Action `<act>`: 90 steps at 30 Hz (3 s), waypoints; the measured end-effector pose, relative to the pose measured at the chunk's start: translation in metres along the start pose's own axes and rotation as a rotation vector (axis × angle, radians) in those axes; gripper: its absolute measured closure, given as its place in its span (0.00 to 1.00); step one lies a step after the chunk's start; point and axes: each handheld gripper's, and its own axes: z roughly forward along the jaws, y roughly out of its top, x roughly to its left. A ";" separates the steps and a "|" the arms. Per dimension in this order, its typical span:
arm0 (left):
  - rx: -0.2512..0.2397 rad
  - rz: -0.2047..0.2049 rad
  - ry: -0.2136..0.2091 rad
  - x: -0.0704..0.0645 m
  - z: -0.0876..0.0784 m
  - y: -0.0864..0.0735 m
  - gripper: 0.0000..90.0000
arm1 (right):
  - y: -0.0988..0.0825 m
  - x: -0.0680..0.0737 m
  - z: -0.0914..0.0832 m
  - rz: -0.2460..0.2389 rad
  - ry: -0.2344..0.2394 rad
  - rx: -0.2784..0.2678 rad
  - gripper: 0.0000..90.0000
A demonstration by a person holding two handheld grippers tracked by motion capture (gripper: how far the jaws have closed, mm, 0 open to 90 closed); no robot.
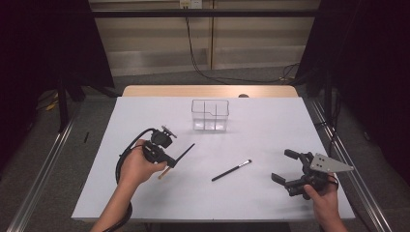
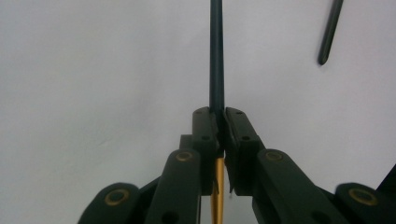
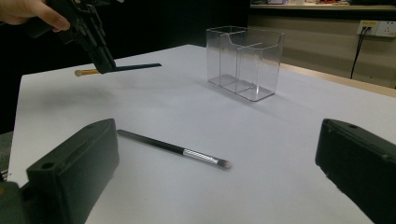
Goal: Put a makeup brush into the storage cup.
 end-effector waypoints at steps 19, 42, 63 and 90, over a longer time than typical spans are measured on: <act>-0.009 0.101 -0.056 -0.030 0.001 0.024 0.93 | 0.000 0.001 0.003 -0.012 0.023 0.016 0.00; -0.004 0.215 -0.103 -0.060 0.006 0.043 0.93 | 0.004 0.002 0.012 0.001 0.050 0.021 0.00; 0.006 0.260 -0.122 -0.069 0.011 0.052 0.93 | 0.026 0.003 0.033 -0.009 0.094 0.083 0.00; 0.034 0.306 -0.137 -0.080 0.019 0.060 0.93 | 0.063 0.016 0.081 -0.120 0.220 0.372 0.01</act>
